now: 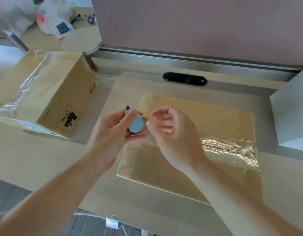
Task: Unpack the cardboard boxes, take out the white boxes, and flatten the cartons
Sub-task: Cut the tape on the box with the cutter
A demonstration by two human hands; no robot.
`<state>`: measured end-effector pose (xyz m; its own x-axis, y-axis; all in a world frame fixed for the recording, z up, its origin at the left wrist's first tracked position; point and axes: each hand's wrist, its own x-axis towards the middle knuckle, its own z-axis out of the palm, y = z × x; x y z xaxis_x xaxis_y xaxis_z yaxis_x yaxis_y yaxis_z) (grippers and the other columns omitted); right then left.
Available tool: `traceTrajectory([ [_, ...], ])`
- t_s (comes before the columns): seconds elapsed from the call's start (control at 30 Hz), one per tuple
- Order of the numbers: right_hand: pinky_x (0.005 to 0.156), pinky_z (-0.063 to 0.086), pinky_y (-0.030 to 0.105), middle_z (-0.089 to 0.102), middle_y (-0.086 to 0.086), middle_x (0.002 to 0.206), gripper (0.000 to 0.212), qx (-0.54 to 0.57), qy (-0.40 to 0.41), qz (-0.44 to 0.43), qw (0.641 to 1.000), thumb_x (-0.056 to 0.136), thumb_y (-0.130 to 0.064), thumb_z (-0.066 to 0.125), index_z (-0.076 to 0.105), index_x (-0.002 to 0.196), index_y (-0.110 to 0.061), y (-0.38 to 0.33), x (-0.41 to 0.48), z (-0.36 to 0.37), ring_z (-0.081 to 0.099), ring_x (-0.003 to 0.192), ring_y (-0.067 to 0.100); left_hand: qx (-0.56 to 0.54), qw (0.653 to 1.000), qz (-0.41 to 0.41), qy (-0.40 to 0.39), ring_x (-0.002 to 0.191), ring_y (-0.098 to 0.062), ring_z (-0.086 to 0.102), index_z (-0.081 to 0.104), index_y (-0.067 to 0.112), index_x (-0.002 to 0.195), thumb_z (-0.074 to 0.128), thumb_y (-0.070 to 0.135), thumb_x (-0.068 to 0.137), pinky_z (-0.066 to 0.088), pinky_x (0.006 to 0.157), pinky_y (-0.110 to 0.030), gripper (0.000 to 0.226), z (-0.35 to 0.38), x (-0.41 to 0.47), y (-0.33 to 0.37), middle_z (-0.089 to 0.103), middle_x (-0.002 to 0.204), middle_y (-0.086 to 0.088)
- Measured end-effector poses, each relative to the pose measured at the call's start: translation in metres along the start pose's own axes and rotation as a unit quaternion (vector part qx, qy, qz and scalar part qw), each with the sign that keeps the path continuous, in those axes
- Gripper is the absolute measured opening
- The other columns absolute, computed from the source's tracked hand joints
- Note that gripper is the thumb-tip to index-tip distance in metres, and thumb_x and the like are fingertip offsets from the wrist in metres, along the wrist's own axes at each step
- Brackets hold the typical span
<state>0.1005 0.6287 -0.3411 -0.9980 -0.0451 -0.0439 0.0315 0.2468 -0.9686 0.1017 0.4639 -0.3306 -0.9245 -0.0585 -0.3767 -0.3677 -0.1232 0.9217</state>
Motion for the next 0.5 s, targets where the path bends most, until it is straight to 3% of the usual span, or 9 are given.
traceTrajectory([
  [0.1,0.095,0.046,0.015,0.067,-0.02,0.11,0.016,-0.151,-0.047,-0.08,0.984,0.102,-0.019,0.056,0.068,0.109,-0.026,0.0,0.026,0.016,0.06,0.107,-0.004,0.177,0.983,0.011,0.05,0.068,-0.016,0.069,0.073,0.01,0.106,0.053,0.026,0.108,0.057,0.06,-0.026,0.026,-0.044,0.017,-0.004,0.078,0.092,-0.007],
  [0.17,0.102,0.039,0.016,0.064,-0.016,0.121,0.027,-0.254,-0.108,-0.123,0.953,0.104,-0.014,0.048,0.068,0.12,-0.023,-0.001,0.044,0.021,0.052,0.117,0.002,0.277,0.96,0.012,0.03,0.064,-0.013,0.055,0.067,0.018,0.109,0.048,0.026,0.109,0.049,0.064,-0.032,0.02,-0.06,0.022,-0.012,0.078,0.088,0.006],
  [0.27,0.108,0.034,0.032,0.065,-0.011,0.13,0.032,-0.411,-0.194,-0.183,0.872,0.103,-0.014,0.045,0.068,0.124,-0.022,-0.004,0.073,0.025,0.046,0.128,0.013,0.248,0.968,-0.015,-0.03,0.061,-0.015,0.045,0.059,0.015,0.108,0.049,0.024,0.109,0.04,0.063,-0.034,0.013,-0.072,0.029,-0.017,0.077,0.084,0.004],
  [0.33,0.103,0.034,0.034,0.066,-0.012,0.123,0.029,-0.473,-0.228,-0.209,0.825,0.103,-0.02,0.045,0.071,0.116,-0.024,-0.008,0.086,0.028,0.046,0.124,0.015,0.208,0.975,-0.024,-0.066,0.057,-0.014,0.043,0.06,0.009,0.107,0.052,0.023,0.108,0.037,0.056,-0.027,0.016,-0.075,0.035,-0.017,0.075,0.079,0.0],
  [0.43,0.09,0.032,0.031,0.063,-0.012,0.104,0.022,-0.513,-0.251,-0.25,0.782,0.101,-0.025,0.046,0.068,0.098,-0.024,-0.01,0.099,0.032,0.047,0.106,0.015,0.187,0.979,-0.013,-0.08,0.054,-0.014,0.045,0.066,0.006,0.101,0.055,0.022,0.106,0.037,0.048,-0.02,0.02,-0.072,0.042,-0.022,0.071,0.071,-0.001],
  [0.5,0.085,0.037,0.032,0.059,-0.01,0.095,0.019,-0.516,-0.263,-0.263,0.771,0.1,-0.025,0.046,0.063,0.091,-0.023,-0.01,0.104,0.039,0.046,0.097,0.015,0.173,0.981,-0.018,-0.08,0.053,-0.015,0.045,0.068,0.006,0.099,0.055,0.022,0.106,0.036,0.046,-0.019,0.022,-0.071,0.045,-0.028,0.066,0.066,-0.002],
])
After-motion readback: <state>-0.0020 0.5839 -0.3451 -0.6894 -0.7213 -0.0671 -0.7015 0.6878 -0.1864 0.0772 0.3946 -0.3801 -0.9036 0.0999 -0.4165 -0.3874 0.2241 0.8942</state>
